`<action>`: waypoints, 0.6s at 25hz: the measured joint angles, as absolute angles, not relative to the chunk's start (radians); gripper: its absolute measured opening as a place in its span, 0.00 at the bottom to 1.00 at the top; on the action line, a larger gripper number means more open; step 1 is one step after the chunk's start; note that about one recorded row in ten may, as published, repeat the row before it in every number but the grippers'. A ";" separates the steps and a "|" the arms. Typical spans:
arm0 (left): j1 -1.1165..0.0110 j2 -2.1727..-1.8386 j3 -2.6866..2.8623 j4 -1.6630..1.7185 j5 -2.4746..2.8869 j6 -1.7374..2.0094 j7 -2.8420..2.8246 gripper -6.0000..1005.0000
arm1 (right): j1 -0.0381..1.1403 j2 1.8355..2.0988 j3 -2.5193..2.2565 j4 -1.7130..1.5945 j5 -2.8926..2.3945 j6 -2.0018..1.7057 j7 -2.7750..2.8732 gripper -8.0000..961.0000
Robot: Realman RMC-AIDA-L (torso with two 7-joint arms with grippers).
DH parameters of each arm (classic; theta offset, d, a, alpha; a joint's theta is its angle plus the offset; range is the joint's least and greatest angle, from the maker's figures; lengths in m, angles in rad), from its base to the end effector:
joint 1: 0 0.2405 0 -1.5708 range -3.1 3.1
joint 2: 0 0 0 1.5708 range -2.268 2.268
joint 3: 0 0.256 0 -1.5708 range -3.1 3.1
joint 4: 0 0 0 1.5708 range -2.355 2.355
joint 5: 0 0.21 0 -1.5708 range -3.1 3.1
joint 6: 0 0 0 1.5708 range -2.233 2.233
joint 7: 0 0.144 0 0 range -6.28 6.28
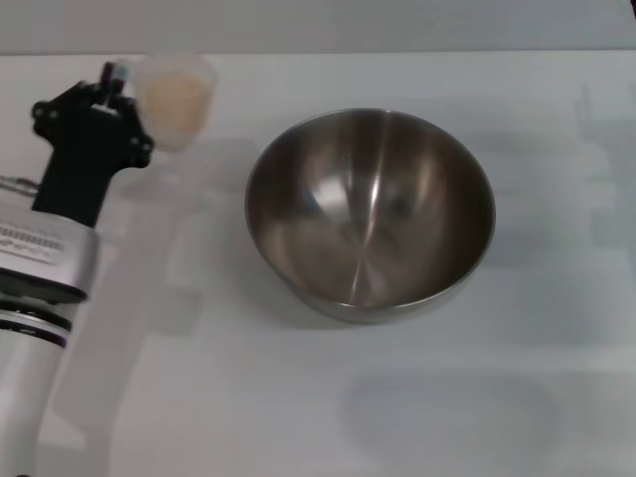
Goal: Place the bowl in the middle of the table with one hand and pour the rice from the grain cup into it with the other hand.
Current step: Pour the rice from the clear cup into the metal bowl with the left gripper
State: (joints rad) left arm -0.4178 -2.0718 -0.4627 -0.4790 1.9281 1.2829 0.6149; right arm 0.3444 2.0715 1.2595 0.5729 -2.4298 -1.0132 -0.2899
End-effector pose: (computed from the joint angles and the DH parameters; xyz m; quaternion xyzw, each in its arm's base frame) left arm -0.2533 0.3165 -0.0525 -0.7181 -0.0038 -0.2248 0.6586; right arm 0.2876 0.3646 0.0303 -0.6159 0.1533 0.2766 0.7216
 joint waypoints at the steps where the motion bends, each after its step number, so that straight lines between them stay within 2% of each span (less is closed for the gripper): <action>1: -0.418 -2.072 -0.463 -0.479 1.928 1.283 0.615 0.03 | 0.344 2.072 1.259 0.573 -2.430 -1.013 -0.290 0.66; 15: -0.419 -2.079 -0.385 -0.583 2.092 1.262 1.439 0.03 | 0.383 2.072 1.262 0.519 -2.430 -1.043 -0.290 0.66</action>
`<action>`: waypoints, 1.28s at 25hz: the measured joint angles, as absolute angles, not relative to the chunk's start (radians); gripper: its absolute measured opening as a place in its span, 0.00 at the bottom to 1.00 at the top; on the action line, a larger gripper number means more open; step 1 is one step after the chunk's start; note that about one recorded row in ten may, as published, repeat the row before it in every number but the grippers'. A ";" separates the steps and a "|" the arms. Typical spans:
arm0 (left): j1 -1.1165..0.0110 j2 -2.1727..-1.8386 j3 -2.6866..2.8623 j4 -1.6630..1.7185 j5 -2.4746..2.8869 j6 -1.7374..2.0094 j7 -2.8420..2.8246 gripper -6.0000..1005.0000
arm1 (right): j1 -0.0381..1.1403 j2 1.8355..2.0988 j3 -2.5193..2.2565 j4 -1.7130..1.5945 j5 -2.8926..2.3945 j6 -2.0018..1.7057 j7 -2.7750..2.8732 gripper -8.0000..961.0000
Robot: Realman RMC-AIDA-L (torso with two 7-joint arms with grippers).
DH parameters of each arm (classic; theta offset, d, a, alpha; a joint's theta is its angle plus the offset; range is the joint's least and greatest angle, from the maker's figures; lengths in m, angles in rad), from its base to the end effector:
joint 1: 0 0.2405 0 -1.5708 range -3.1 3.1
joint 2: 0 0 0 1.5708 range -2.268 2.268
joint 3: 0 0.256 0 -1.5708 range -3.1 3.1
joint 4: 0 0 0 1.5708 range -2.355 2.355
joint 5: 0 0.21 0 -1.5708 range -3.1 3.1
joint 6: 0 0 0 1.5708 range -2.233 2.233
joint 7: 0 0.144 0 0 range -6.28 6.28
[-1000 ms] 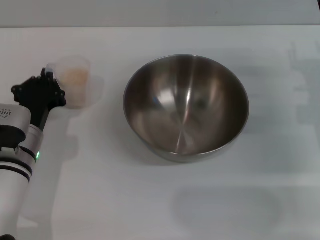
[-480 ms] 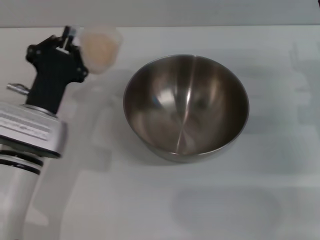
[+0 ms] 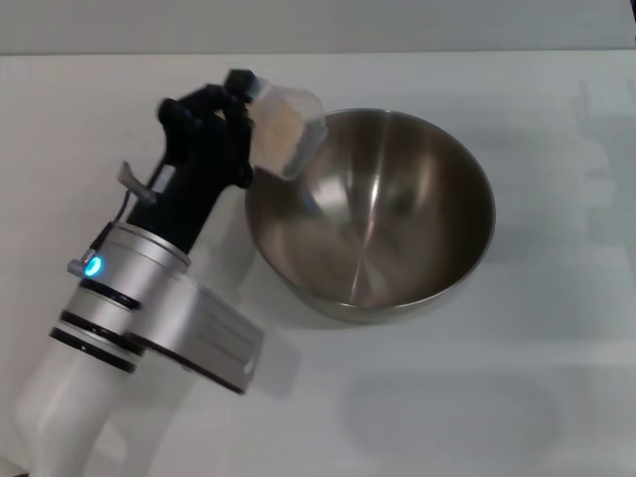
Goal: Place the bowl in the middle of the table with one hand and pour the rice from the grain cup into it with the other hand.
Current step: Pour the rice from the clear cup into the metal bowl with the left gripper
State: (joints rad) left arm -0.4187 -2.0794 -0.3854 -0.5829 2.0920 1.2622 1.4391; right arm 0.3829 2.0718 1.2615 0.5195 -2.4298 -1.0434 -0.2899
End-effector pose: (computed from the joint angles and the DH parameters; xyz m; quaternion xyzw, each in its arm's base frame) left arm -0.2072 0.2938 -0.0891 -0.6830 0.3521 -0.0347 0.6390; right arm 0.2858 0.3698 0.0309 -0.6170 0.1400 0.2741 0.7243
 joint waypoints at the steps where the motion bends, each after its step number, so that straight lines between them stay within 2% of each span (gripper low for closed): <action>1: -0.419 -2.079 -0.385 -0.583 2.092 1.262 1.439 0.03 | 0.383 2.072 1.262 0.519 -2.430 -1.043 -0.290 0.66; 20: -0.420 -2.080 -0.311 -0.584 2.135 1.224 2.123 0.03 | 0.421 2.068 1.252 0.485 -2.431 -1.071 -0.290 0.66; 32: -0.421 -2.080 -0.285 -0.571 2.192 1.224 2.269 0.03 | 0.422 2.068 1.252 0.483 -2.431 -1.085 -0.290 0.66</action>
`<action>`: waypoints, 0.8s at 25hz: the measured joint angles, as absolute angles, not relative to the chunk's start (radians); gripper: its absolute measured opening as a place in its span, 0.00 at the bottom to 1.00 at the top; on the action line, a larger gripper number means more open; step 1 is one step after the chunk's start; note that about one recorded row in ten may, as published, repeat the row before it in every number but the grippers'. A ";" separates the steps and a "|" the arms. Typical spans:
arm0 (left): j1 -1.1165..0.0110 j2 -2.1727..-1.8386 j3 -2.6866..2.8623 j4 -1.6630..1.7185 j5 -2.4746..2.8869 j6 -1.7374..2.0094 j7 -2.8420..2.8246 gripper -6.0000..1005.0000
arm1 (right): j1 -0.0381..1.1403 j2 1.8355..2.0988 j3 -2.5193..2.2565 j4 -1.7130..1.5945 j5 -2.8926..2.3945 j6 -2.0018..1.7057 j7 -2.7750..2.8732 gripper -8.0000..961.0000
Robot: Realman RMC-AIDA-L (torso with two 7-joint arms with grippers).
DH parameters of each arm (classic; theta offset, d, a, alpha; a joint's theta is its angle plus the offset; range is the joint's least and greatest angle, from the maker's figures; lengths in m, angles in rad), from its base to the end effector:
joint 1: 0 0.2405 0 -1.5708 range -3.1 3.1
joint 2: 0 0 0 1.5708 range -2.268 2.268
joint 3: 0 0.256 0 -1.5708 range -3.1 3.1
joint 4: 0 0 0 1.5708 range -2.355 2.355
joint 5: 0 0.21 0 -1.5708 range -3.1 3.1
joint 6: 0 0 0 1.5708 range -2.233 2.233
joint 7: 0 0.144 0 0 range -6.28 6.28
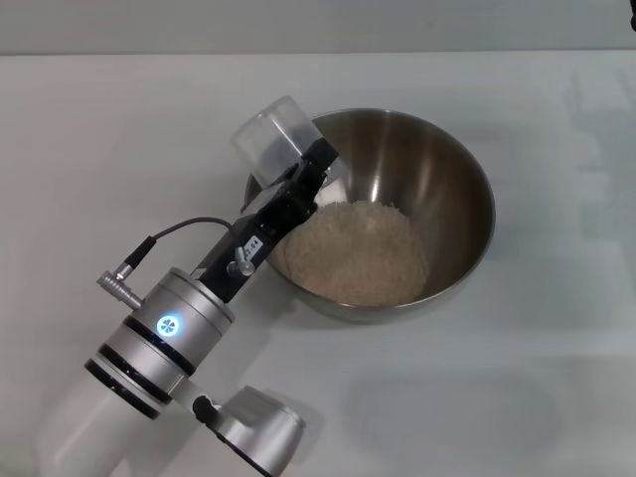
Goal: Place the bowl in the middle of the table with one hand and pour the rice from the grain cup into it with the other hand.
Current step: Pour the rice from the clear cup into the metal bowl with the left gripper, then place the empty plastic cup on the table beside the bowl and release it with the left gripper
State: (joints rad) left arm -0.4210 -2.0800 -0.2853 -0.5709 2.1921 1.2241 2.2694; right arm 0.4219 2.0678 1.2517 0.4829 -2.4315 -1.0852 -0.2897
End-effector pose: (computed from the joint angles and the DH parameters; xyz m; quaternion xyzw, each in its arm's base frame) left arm -0.2025 0.2701 -0.1155 -0.4757 0.6687 0.1749 0.5440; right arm 0.2773 0.3760 0.0330 -0.6180 0.1163 0.2819 0.7246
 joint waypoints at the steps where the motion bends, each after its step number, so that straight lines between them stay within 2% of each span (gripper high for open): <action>1: -0.421 -2.080 -0.287 -0.569 2.195 1.224 2.276 0.03 | 0.422 2.068 1.252 0.483 -2.431 -1.087 -0.290 0.66; 20: -0.398 -2.079 -0.331 -0.562 2.201 1.228 2.131 0.03 | 0.425 2.068 1.251 0.477 -2.431 -1.091 -0.290 0.66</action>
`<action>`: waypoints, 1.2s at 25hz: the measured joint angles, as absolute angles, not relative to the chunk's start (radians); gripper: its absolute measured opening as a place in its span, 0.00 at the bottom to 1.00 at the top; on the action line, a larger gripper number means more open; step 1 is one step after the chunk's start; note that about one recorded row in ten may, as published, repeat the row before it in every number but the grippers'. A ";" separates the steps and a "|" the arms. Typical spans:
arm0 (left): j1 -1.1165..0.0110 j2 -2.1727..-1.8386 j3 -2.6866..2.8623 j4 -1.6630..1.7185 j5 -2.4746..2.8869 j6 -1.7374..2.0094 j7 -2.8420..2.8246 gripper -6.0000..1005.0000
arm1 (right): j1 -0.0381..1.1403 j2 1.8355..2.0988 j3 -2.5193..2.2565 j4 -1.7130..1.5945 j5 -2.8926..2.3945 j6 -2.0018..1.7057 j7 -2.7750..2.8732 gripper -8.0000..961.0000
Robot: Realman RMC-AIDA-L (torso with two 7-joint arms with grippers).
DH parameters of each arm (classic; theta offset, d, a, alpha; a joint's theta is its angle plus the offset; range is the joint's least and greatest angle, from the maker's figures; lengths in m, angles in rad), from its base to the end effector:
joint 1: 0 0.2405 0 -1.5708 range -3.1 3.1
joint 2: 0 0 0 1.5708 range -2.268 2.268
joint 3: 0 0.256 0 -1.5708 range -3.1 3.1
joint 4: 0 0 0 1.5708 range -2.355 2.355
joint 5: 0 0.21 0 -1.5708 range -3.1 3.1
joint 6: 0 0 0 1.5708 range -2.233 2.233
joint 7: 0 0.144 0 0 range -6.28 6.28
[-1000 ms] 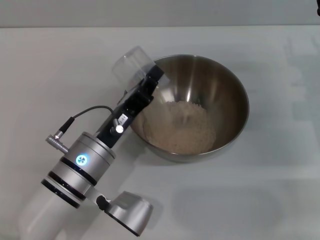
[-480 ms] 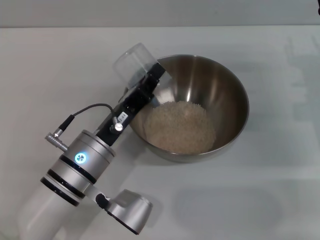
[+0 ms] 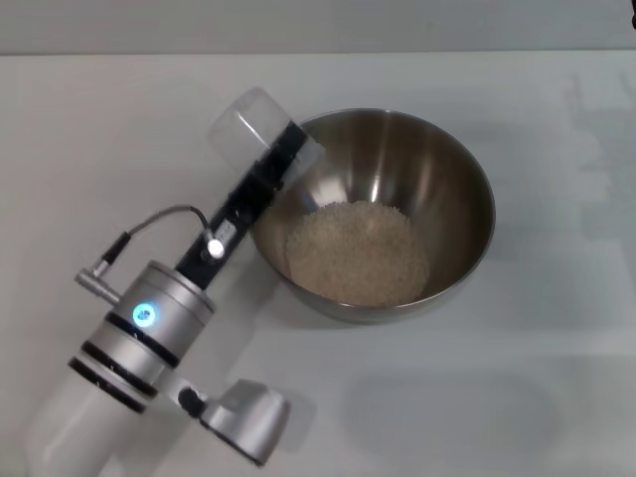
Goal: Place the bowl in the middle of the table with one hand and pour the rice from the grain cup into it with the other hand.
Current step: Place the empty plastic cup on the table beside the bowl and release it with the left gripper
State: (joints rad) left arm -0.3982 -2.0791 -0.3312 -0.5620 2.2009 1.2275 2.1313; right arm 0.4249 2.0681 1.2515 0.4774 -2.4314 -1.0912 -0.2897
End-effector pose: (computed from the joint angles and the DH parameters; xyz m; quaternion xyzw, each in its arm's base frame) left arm -0.2108 0.2735 -0.1083 -0.5225 0.6199 0.1579 0.5637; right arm 0.2771 0.3761 0.0332 -0.6175 0.1143 0.2822 0.7252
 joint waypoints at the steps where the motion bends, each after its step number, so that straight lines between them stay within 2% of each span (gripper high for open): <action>1: -0.398 -2.079 -0.317 -0.558 2.204 1.219 2.132 0.03 | 0.425 2.069 1.251 0.479 -2.431 -1.091 -0.290 0.66; 30: -0.378 -2.080 -0.358 -0.577 2.250 1.222 2.113 0.05 | 0.415 2.072 1.253 0.481 -2.444 -1.105 -0.280 0.66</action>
